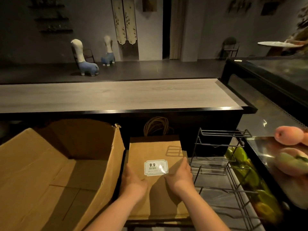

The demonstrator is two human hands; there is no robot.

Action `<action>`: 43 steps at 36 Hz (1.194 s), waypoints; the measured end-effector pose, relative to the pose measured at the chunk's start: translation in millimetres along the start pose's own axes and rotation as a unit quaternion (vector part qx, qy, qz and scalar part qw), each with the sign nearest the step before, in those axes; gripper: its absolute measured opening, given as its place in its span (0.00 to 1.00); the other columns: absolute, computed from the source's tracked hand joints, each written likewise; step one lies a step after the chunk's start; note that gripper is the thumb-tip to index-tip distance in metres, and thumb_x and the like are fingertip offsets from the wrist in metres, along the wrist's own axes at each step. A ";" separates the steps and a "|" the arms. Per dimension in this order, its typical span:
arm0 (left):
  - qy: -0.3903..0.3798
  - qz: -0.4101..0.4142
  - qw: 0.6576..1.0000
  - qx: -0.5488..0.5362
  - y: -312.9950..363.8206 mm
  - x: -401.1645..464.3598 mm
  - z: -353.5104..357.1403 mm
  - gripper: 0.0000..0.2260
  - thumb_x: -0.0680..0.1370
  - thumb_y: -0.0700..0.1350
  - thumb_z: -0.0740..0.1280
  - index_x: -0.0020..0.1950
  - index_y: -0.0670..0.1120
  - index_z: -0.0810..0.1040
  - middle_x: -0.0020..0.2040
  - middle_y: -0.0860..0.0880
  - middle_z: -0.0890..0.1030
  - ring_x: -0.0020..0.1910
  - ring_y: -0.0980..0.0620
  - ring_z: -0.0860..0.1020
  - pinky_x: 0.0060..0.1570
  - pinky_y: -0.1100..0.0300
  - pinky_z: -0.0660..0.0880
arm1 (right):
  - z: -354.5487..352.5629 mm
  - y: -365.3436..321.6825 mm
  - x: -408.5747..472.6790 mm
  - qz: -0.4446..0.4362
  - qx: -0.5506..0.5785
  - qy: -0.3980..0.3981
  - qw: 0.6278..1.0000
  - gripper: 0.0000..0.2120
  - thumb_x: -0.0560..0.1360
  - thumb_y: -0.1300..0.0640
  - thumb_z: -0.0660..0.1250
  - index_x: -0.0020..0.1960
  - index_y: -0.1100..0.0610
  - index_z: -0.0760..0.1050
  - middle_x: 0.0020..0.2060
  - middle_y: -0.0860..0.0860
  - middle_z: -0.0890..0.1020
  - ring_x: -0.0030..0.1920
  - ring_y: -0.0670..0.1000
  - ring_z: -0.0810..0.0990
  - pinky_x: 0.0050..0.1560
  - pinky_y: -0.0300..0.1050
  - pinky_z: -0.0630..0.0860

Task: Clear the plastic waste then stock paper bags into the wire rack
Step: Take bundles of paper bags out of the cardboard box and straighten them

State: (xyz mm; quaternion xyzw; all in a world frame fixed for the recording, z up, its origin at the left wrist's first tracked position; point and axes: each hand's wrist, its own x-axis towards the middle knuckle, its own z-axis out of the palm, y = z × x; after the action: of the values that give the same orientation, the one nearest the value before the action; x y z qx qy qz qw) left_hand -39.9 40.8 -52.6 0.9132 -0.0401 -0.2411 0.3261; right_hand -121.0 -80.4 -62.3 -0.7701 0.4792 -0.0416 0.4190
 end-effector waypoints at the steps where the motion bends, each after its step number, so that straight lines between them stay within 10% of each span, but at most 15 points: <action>1: 0.004 0.002 1.000 -0.007 -0.4 -0.3 -0.6 0.42 0.77 0.45 0.68 0.79 0.49 0.39 0.79 0.46 0.50 0.76 0.44 0.59 0.69 0.51 0.64 | 0.7 -1.5 0.3 -0.003 -0.002 0.003 1.000 0.51 0.74 0.46 0.72 0.80 0.54 0.37 0.79 0.50 0.48 0.77 0.57 0.55 0.74 0.55 0.60; 21: 0.046 0.070 0.987 -0.138 -7.2 -7.0 -0.2 0.28 0.77 0.41 0.69 0.74 0.48 0.62 0.73 0.47 0.64 0.67 0.47 0.69 0.51 0.63 0.67 | 1.4 -16.5 -5.5 0.009 -0.004 0.038 0.999 0.46 0.76 0.43 0.67 0.80 0.54 0.41 0.78 0.55 0.54 0.77 0.59 0.56 0.76 0.58 0.56; 26: 0.053 0.076 0.985 -0.148 -8.1 -7.9 -2.9 0.23 0.76 0.43 0.70 0.69 0.48 0.66 0.70 0.48 0.66 0.51 0.55 0.69 0.33 0.69 0.62 | -0.5 -18.2 -5.7 0.013 0.013 0.037 0.999 0.44 0.75 0.44 0.68 0.79 0.54 0.44 0.76 0.55 0.58 0.76 0.58 0.58 0.74 0.58 0.60; 30: 0.061 0.076 0.982 -0.161 -9.0 -5.9 -1.2 0.20 0.75 0.43 0.71 0.65 0.48 0.69 0.67 0.48 0.68 0.38 0.61 0.67 0.31 0.69 0.62 | -4.4 -19.3 -3.0 0.022 0.031 0.032 0.999 0.41 0.75 0.46 0.68 0.79 0.54 0.49 0.74 0.56 0.61 0.74 0.59 0.61 0.72 0.57 0.64; 43: 0.060 0.056 0.971 -0.223 -9.9 -5.0 -4.2 0.11 0.75 0.39 0.70 0.55 0.49 0.74 0.60 0.48 0.69 0.41 0.56 0.72 0.33 0.65 0.67 | -10.4 -18.0 -5.4 -0.004 0.082 0.065 0.994 0.34 0.76 0.49 0.68 0.76 0.53 0.56 0.71 0.53 0.65 0.71 0.57 0.64 0.69 0.57 0.68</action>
State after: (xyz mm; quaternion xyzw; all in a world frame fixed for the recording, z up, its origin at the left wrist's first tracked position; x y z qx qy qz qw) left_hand -43.1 52.1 -53.8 0.8265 -0.0172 -0.1701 0.5364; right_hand -116.1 -79.0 -41.5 -0.7307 0.4975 -0.1326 0.4483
